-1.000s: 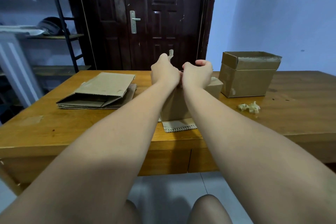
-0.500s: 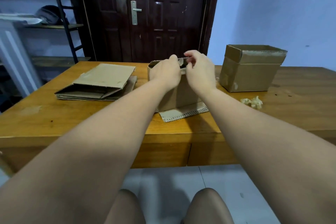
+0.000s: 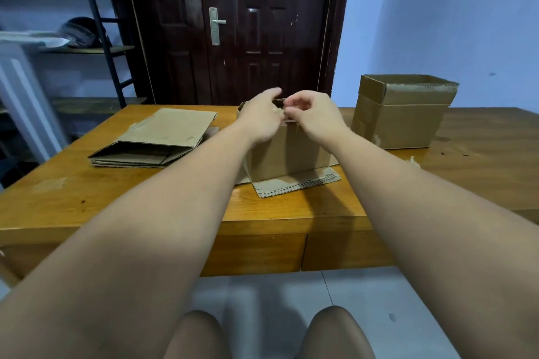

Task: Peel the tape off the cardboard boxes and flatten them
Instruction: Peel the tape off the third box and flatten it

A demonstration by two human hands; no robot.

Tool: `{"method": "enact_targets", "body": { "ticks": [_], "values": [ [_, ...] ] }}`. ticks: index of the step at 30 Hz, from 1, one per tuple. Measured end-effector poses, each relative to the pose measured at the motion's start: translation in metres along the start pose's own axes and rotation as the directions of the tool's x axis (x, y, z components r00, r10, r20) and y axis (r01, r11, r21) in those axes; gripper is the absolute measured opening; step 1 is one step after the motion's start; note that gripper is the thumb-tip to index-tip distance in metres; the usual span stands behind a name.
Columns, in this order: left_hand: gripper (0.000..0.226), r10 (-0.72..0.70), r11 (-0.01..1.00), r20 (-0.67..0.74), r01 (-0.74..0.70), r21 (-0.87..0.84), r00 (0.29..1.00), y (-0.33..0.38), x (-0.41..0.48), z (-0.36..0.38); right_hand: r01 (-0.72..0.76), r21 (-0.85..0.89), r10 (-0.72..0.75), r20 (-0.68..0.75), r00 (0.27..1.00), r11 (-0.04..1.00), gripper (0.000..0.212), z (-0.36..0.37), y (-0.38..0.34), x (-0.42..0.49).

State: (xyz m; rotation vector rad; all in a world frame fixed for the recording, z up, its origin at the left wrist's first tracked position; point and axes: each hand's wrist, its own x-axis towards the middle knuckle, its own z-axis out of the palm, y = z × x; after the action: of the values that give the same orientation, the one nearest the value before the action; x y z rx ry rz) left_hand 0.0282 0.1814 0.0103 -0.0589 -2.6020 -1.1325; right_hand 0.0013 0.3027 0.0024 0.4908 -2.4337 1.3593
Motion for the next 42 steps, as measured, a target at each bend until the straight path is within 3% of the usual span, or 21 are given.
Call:
{"method": "enact_targets", "body": {
  "ticks": [2, 6, 9, 13, 19, 23, 29, 32, 36, 39, 42],
  "values": [
    [0.048, -0.038, 0.993, -0.102, 0.027, -0.113, 0.994, -0.002, -0.001, 0.000, -0.019, 0.030, 0.020, -0.012, 1.000, 0.999, 0.018, 0.002, 0.001, 0.000],
    [0.018, -0.042, 0.978, -0.296, -0.022, -0.209, 0.954, -0.004, -0.005, 0.005, -0.041, 0.153, 0.045, -0.021, 0.999, 0.987, 0.009, -0.002, 0.004, -0.002],
    [0.016, 0.010, 0.971, -0.339, -0.090, -0.220, 0.941, -0.007, -0.005, 0.010, -0.026, 0.210, 0.025, 0.010, 1.000, 0.977, 0.014, -0.005, 0.007, -0.005],
    [0.016, 0.073, 0.978, -0.319, -0.131, -0.165, 0.945, -0.010, -0.003, 0.012, -0.055, 0.233, 0.055, 0.008, 0.998, 0.971, 0.020, -0.001, 0.007, -0.008],
    [0.040, 0.129, 0.988, -0.192, -0.143, -0.060, 0.973, -0.016, 0.002, 0.014, -0.152, 0.281, 0.140, 0.063, 0.988, 0.947, 0.018, -0.002, -0.004, -0.007],
    [0.043, 0.167, 0.982, -0.106, -0.156, 0.103, 0.980, -0.022, 0.008, 0.017, -0.178, 0.308, 0.207, -0.063, 0.976, 0.935, 0.008, 0.003, 0.000, -0.005],
    [0.042, 0.247, 0.911, -0.047, -0.215, 0.353, 0.968, -0.016, 0.002, 0.017, -0.207, 0.464, 0.316, -0.172, 0.933, 0.861, 0.019, 0.007, 0.007, -0.017],
    [0.040, 0.275, 0.857, -0.061, -0.216, 0.468, 0.959, -0.013, 0.000, 0.021, -0.222, 0.529, 0.406, -0.262, 0.875, 0.819, 0.013, 0.006, 0.014, -0.018],
    [0.037, 0.299, 0.837, -0.077, -0.223, 0.500, 0.951, -0.015, 0.000, 0.022, -0.247, 0.622, 0.593, -0.441, 0.673, 0.743, 0.025, -0.003, 0.035, -0.015],
    [0.037, 0.323, 0.817, -0.087, -0.232, 0.528, 0.942, -0.017, -0.001, 0.024, -0.244, 0.713, 0.699, -0.456, 0.551, 0.658, 0.042, -0.015, 0.055, -0.018],
    [0.037, 0.315, 0.820, -0.092, -0.222, 0.528, 0.945, -0.018, 0.000, 0.026, -0.255, 0.755, 0.752, -0.434, 0.496, 0.603, 0.046, -0.024, 0.069, -0.029]
  ]
}}
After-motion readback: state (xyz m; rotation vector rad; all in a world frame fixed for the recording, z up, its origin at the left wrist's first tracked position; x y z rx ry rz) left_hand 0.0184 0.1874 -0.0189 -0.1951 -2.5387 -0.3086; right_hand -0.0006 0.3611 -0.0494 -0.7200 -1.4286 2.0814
